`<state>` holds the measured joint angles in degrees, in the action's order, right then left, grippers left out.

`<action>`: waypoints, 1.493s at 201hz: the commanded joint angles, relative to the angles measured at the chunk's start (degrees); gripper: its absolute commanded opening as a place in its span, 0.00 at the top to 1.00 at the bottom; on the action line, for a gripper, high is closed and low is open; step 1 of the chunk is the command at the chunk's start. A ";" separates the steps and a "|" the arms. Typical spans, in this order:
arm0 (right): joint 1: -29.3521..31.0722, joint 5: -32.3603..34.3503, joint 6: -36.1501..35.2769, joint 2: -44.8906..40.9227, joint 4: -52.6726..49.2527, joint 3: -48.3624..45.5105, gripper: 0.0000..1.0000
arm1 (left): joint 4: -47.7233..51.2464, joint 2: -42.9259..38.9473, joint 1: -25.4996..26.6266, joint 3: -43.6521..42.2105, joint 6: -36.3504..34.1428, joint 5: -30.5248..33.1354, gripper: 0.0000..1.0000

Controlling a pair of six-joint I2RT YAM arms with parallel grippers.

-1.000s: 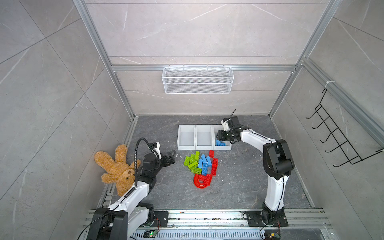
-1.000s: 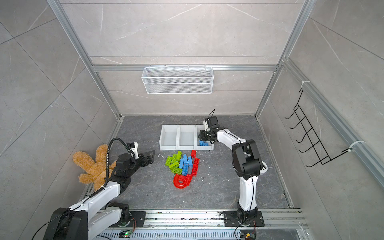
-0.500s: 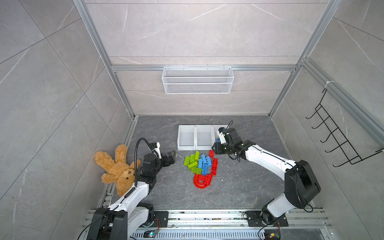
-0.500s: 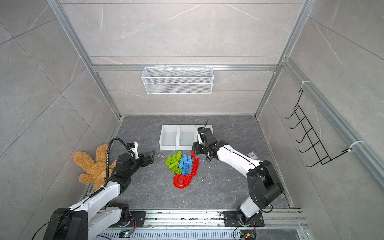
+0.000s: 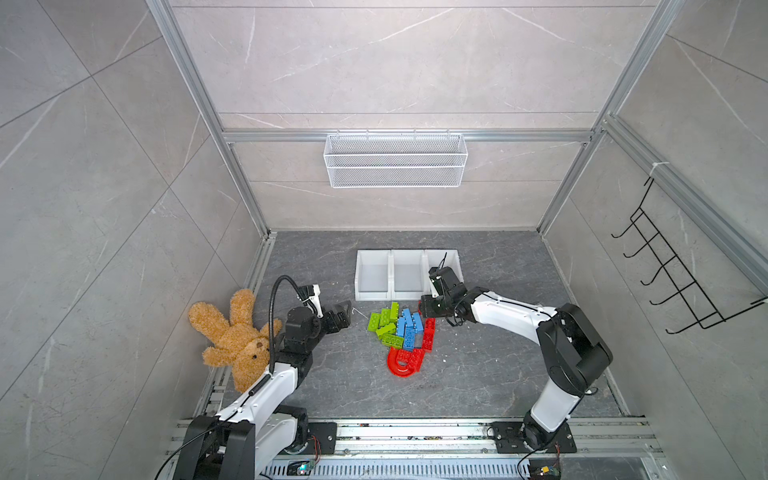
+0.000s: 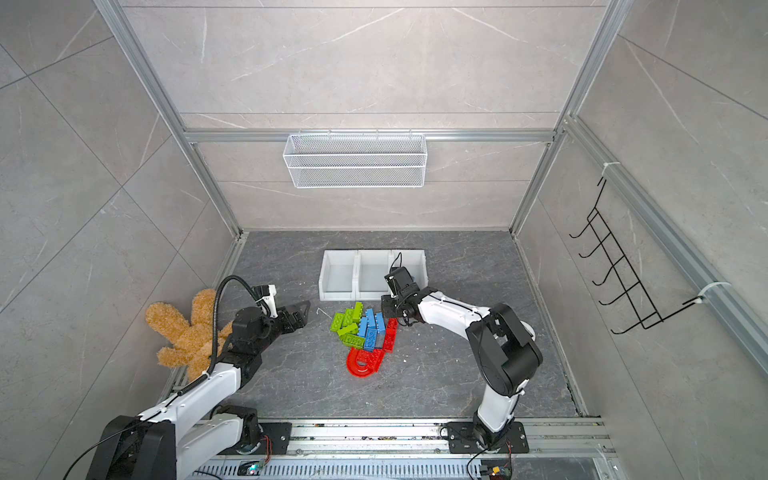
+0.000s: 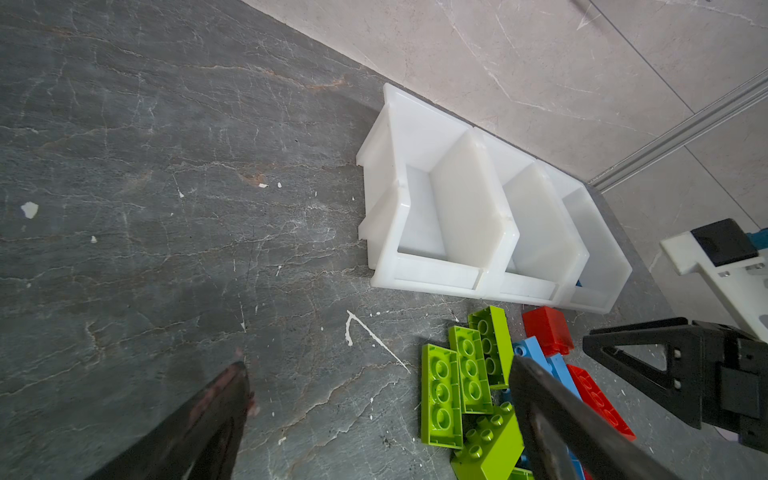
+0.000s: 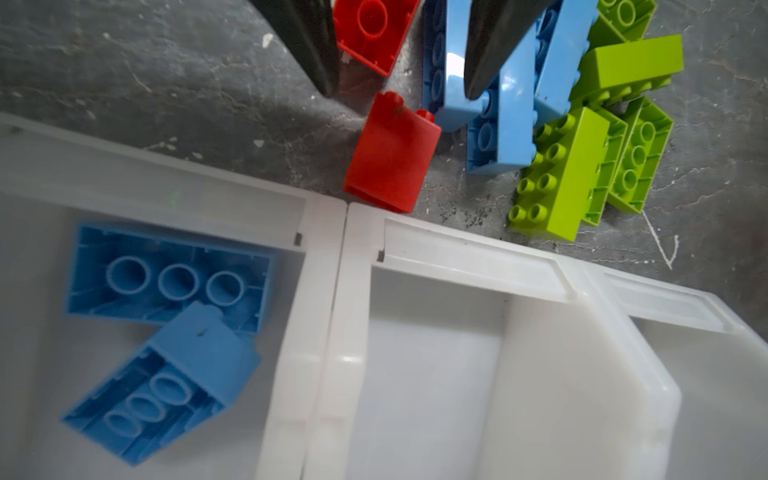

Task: Sort the legos into containers by color
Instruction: 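Lower the right gripper onto a red brick beside the bin, then lift the red brick and move it over the middle compartment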

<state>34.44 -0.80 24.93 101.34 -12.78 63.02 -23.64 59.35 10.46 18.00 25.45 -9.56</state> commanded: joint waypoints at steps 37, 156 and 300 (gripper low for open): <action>0.15 2.61 0.82 4.12 1.01 3.35 0.49 | -2.46 -0.99 -0.07 1.11 -1.49 -0.18 0.01; 0.54 5.86 0.80 8.81 -0.11 5.44 0.52 | -2.29 -1.35 -0.08 0.94 -1.72 0.43 0.01; 0.54 7.48 0.74 -0.21 -1.00 -0.88 0.72 | -2.29 -2.43 -0.06 0.58 -1.38 0.80 0.01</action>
<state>34.61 5.85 24.91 105.34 -12.47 63.13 -23.68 57.89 10.46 18.00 25.45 -9.17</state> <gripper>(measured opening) 0.356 0.994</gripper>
